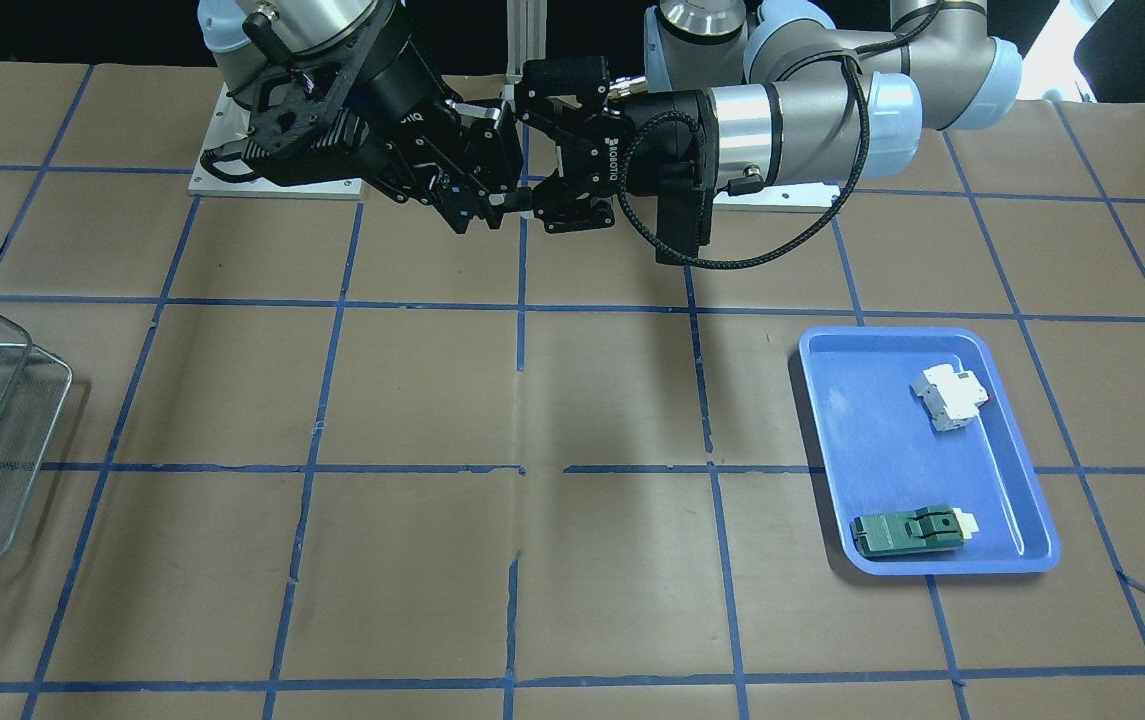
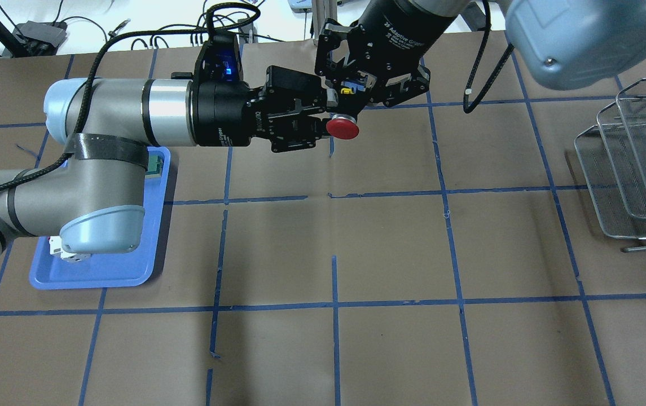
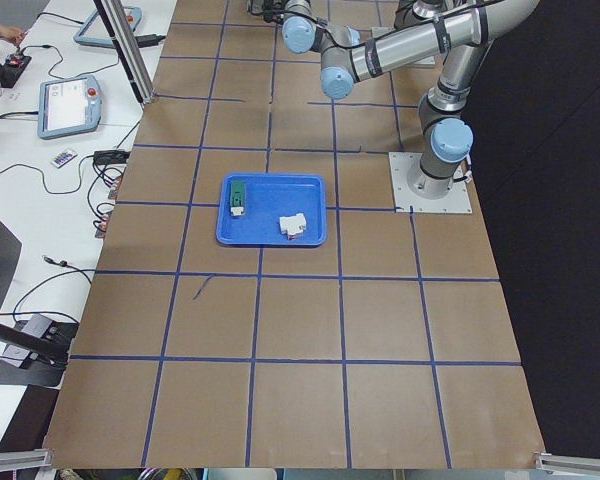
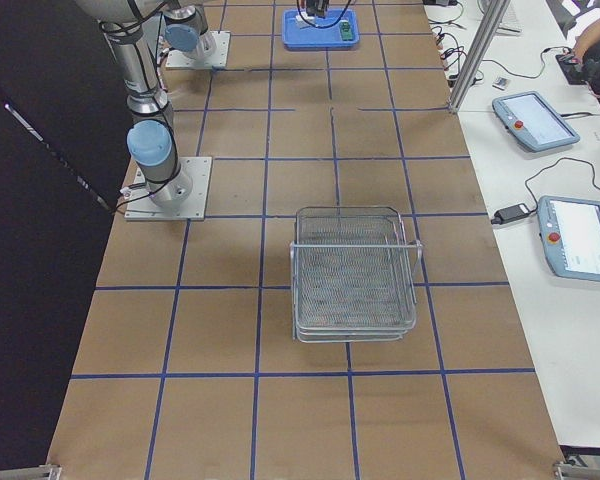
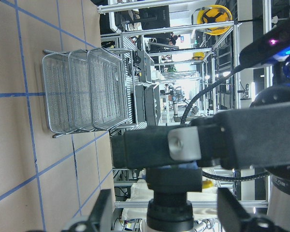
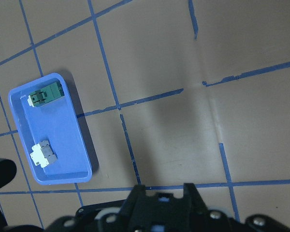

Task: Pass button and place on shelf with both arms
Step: 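Open the left gripper and pull the right gripper away with the button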

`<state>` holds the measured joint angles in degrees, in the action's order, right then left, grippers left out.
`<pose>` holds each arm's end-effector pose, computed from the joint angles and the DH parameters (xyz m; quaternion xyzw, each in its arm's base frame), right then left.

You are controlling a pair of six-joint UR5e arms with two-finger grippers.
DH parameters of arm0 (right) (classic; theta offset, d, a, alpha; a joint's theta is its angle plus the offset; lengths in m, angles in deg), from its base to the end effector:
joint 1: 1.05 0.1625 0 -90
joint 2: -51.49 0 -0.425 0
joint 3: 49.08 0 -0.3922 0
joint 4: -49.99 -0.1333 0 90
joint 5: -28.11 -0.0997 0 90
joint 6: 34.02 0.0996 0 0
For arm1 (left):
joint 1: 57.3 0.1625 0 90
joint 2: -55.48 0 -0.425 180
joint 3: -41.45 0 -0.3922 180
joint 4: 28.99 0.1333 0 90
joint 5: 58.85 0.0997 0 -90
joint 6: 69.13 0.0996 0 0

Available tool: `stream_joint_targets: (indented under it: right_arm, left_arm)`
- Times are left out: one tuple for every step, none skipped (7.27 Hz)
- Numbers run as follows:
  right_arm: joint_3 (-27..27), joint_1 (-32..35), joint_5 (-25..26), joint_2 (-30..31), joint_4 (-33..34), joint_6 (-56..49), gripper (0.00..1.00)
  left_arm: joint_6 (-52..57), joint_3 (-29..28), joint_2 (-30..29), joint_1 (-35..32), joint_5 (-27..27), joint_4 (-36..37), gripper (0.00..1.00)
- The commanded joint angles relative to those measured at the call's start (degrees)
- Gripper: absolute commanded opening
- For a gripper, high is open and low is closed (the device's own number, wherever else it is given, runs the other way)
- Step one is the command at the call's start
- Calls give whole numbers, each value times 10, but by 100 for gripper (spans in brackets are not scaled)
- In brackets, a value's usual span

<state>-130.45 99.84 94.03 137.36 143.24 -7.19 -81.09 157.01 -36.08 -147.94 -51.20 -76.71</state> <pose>0.2714 -0.4902 0.5405 0.1213 0.9683 0.0047 0.2183 -0.2371 -0.4577 0.4218 -0.0128 -0.7511 0.0271 0.6596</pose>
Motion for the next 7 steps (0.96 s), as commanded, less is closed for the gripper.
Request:
stream_joint_targets:
  right_arm:
    - [2,-13,4,-1,0,-5,16]
    - [3,-24,32,2,1,-31,16]
    - [3,-53,64,10,-3,-51,16]
    - [2,-85,117,27,-41,-87,14]
    - [-3,-113,189,46,-81,-123,7]
    - [-8,-140,220,42,-85,-128,1]
    - [-34,-181,256,38,-81,-129,0]
  left_arm:
    - [-2,-1,2,22,6,0,100]
    - [-2,-1,5,61,9,-5,100]
    - [0,2,9,89,12,-9,100]
    - [4,0,3,100,74,-8,100]
    - [9,-1,3,104,143,-8,100]
    - [11,1,7,110,239,-9,100]
    - [44,0,10,102,358,-11,100]
